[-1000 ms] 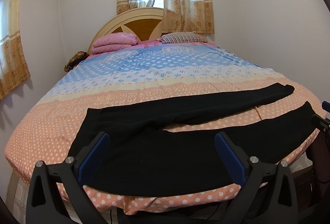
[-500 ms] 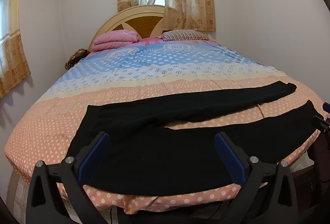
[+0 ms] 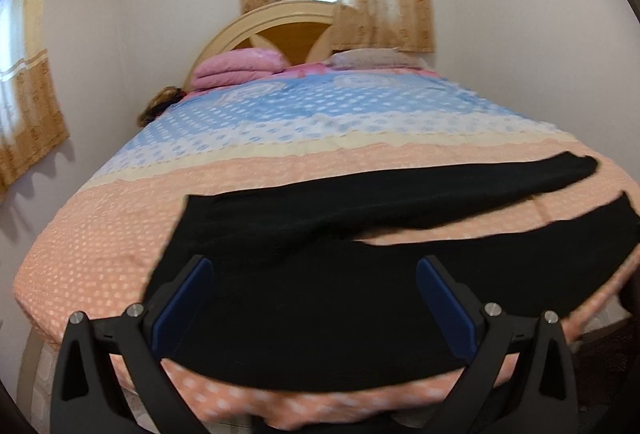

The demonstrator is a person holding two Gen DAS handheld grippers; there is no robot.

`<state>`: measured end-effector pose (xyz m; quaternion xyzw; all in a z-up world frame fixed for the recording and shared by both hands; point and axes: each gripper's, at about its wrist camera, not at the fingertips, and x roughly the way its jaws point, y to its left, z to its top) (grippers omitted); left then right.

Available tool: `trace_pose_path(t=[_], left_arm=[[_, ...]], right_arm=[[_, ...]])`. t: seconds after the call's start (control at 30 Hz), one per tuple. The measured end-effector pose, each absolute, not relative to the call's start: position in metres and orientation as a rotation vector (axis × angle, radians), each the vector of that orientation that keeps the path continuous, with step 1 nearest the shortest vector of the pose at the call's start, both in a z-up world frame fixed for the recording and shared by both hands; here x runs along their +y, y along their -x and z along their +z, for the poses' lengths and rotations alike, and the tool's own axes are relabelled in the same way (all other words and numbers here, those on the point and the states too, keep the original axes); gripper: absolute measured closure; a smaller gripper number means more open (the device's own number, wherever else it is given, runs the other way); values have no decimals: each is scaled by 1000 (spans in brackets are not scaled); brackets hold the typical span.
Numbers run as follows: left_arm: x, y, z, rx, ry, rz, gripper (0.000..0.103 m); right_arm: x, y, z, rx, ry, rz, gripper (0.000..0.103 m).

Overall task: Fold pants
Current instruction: 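Grasp the waistband edge with the left gripper while the right gripper grasps the other waistband corner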

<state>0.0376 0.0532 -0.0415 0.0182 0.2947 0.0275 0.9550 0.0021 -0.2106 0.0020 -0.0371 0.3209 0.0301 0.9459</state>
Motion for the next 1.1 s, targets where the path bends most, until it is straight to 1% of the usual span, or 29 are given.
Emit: trace_pose_path(t=[0.07,0.23,0.27,0.3,0.33,0.37,0.43,0.5,0.53,0.57,0.63,0.67,0.73,0.9,1.1], left_arm=[[83,-53,-47,606,-60,114,0],[185,-108,-54,693,-38,236,0],[192,-114,-54,712,-44,247,1],[207,-130,-58,730,-31,243,1],[212,-137,-56,731,-42,241,2],[221,-151,-61,750,-25,230,8],[226,-168,-68,791,-12,218,15],[228,-191,-82,845,3,200,20],[229,-202,-88,866,-1,210,32],[228,-212,-94,890,-2,206,40],[228,-228,-101,923,4,187,41],[227,-233,-104,930,2,183,46],[226,-244,-109,937,6,170,52],[219,-256,-116,966,-20,150,52],[227,-269,-128,983,26,109,54]], right_arm=[[-225,-9,0,666,70,56,1],[-282,-42,-5,710,12,14,2],[-293,-51,-6,719,4,0,2],[-306,-62,-8,734,-6,-17,5],[-319,-73,-10,750,-20,-33,11],[-333,-88,-12,770,-39,-50,15],[-353,-109,-14,792,-74,-69,23],[-374,-135,-13,801,-95,-99,25],[-380,-143,-12,806,-100,-107,26],[-390,-156,-12,817,-116,-116,27],[-404,-177,-12,837,-144,-135,27],[-410,-186,-13,849,-154,-145,27],[-423,-207,-17,868,-154,-173,27],[-453,-253,-34,929,-221,-173,27],[-475,-304,-56,1010,-199,-204,27]])
